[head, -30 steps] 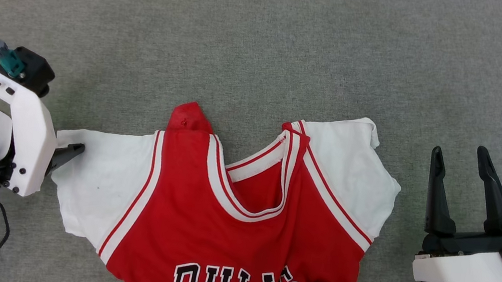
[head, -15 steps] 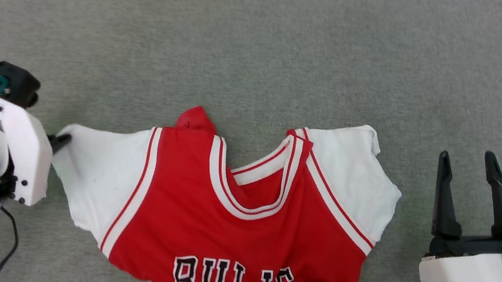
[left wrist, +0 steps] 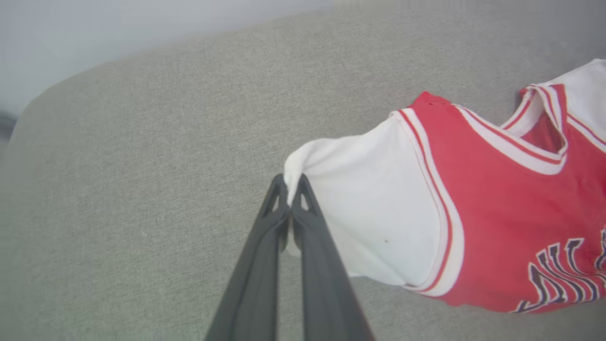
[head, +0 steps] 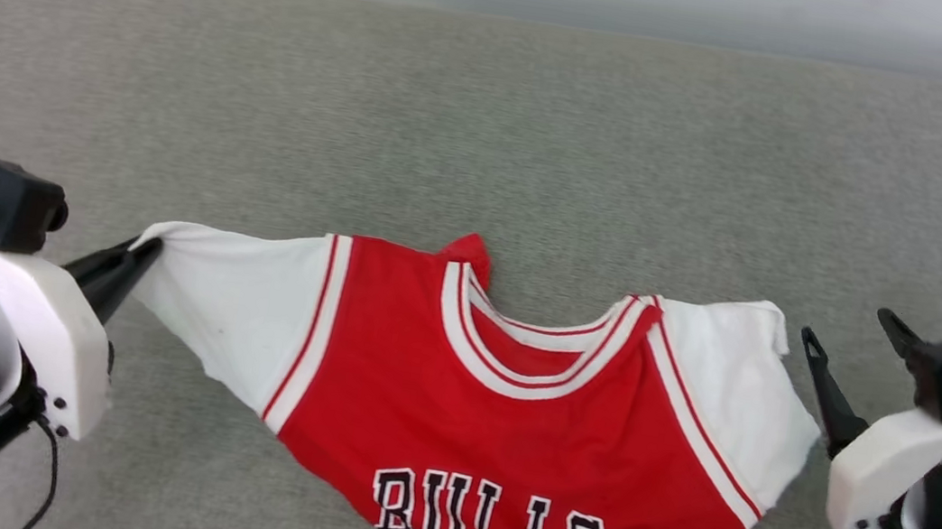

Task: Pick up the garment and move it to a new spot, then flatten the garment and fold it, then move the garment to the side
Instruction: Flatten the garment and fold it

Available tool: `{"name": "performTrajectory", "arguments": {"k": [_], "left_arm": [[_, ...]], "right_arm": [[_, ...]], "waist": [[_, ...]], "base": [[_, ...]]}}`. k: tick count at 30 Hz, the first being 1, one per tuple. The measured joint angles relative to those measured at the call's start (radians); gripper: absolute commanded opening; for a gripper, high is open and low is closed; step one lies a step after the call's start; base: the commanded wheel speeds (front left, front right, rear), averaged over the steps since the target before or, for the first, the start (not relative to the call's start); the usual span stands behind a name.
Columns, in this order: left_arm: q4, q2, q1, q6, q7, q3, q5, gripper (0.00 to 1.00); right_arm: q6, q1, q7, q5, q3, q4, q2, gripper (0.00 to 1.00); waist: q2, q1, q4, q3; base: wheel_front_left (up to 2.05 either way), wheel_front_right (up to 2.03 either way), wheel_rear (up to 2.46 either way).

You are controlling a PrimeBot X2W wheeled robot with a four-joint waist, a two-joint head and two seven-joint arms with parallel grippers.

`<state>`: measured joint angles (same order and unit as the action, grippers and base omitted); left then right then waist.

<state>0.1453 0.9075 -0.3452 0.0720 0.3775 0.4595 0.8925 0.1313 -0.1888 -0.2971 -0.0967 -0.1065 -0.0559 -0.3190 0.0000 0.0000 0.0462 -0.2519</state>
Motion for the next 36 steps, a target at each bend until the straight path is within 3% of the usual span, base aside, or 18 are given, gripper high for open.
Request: {"name": "performTrajectory", "arguments": {"k": [7,11,19,28,29,30,36], "left_arm": [[0.159,0.005,0.037,0.029,-0.020,-0.001,-0.012,0.00],[0.197,0.004,0.038,0.032,-0.015,0.009,-0.025,0.00],[0.214,-0.020,0.004,0.015,-0.017,0.033,-0.048,0.00],[0.182,-0.051,-0.035,-0.011,-0.020,0.061,-0.064,0.00],[0.178,-0.054,-0.036,-0.012,-0.020,0.065,-0.068,0.00],[0.172,-0.056,-0.038,-0.013,-0.021,0.069,-0.073,0.00],[0.151,-0.053,-0.039,-0.009,-0.030,0.067,-0.079,0.00]], "right_arm": [[0.000,-0.113,-0.511,-0.241,-0.120,-0.061,-0.231,1.00],[0.000,-0.184,-0.694,-0.303,-0.161,-0.054,-0.281,1.00],[0.000,-0.293,-0.832,-0.347,-0.235,0.035,-0.291,1.00],[0.000,-0.344,-0.826,-0.372,-0.331,0.152,-0.296,1.00],[0.000,-0.347,-0.815,-0.372,-0.338,0.159,-0.298,0.23],[0.000,-0.348,-0.801,-0.377,-0.349,0.165,-0.300,0.00],[0.000,-0.359,-0.700,-0.408,-0.384,0.195,-0.308,0.00]], "waist": [[0.0000,0.0000,0.068,-0.002],[0.0000,0.0000,0.090,-0.032],[0.0001,0.0000,0.139,-0.094],[0.0000,-0.0001,0.179,-0.133],[0.0000,-0.0001,0.181,-0.133],[0.0000,-0.0001,0.183,-0.130],[0.0000,-0.0001,0.170,-0.099]], "base": [[0.00,0.00,0.00],[0.00,0.00,0.00],[0.00,0.00,0.00],[0.00,0.00,0.00],[0.00,0.00,0.00],[0.00,0.00,0.00],[0.00,0.00,0.00]]}}
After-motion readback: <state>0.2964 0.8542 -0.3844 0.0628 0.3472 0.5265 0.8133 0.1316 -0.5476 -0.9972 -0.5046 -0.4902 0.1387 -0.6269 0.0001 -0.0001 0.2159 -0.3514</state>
